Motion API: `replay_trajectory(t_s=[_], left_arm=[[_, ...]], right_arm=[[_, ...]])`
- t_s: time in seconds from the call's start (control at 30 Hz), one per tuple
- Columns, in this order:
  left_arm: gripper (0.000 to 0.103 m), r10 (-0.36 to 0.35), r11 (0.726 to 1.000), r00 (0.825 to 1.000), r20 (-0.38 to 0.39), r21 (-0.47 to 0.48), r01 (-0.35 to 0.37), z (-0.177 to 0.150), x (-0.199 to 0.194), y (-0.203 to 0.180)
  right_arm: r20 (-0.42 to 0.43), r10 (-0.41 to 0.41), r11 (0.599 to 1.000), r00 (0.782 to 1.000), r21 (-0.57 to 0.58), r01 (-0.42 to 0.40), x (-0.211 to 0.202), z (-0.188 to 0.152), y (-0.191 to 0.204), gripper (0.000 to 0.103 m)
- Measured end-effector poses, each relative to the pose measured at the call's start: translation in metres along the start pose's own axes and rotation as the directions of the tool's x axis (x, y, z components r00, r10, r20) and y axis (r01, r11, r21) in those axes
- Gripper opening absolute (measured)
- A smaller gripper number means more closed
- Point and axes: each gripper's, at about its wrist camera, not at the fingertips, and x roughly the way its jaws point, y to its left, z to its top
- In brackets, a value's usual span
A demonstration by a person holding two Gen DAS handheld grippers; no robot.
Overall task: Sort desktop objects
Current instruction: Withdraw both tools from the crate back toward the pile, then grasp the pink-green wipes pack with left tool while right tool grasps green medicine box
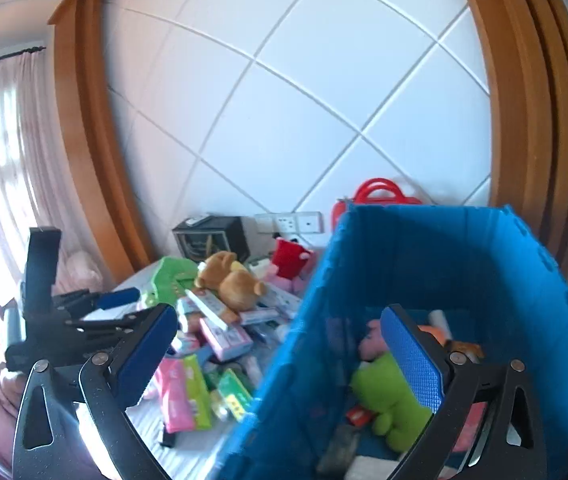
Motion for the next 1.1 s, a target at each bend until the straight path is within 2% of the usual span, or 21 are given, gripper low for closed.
replay_trajectory(t_s=[0.13, 0.23, 0.37, 0.47, 0.57, 0.7, 0.83, 1.03, 1.1], left_arm=[[0.058, 0.121, 0.990, 0.991, -0.051, -0.062, -0.124, -0.038, 0.020, 0.062], [0.058, 0.155, 0.980, 0.984, -0.090, -0.115, -0.165, -0.068, 0.034, 0.099], [0.058, 0.166, 0.968, 0.974, -0.152, -0.166, -0.190, -0.105, 0.057, 0.124], [0.058, 0.152, 0.965, 0.969, -0.197, -0.184, -0.188, -0.133, 0.076, 0.131], [0.058, 0.102, 0.962, 0.963, -0.248, -0.223, -0.159, -0.155, 0.101, 0.130], [0.058, 0.044, 0.958, 0.946, -0.321, -0.254, -0.131, -0.177, 0.133, 0.121], [0.058, -0.022, 0.959, 0.928, -0.371, -0.270, -0.085, -0.187, 0.163, 0.104], [0.059, -0.017, 0.966, 0.898, -0.439, -0.239, -0.099, -0.190, 0.208, 0.082], [0.064, 0.029, 0.974, 0.912, -0.410, -0.193, -0.118, -0.185, 0.214, 0.074]], right_arm=[[-0.003, 0.074, 0.997, 0.997, -0.016, -0.074, 0.038, -0.008, 0.059, 0.103], [-0.037, 0.126, 0.992, 0.991, -0.011, -0.127, 0.072, -0.019, 0.093, 0.103], [-0.124, 0.128, 0.991, 0.984, -0.024, -0.132, 0.123, -0.052, 0.128, 0.103], [-0.197, 0.103, 0.994, 0.975, -0.025, -0.110, 0.159, -0.082, 0.130, 0.103], [-0.272, 0.031, 0.999, 0.962, -0.032, -0.042, 0.193, -0.115, 0.120, 0.103], [-0.375, -0.076, 0.996, 0.924, -0.079, 0.050, 0.230, -0.160, 0.099, 0.103], [-0.478, -0.137, 0.987, 0.867, -0.145, 0.076, 0.259, -0.200, 0.085, 0.103], [-0.552, -0.249, 0.957, 0.796, -0.265, 0.116, 0.291, -0.237, 0.071, 0.103], [-0.564, -0.273, 0.948, 0.779, -0.293, 0.120, 0.300, -0.244, 0.068, 0.103]])
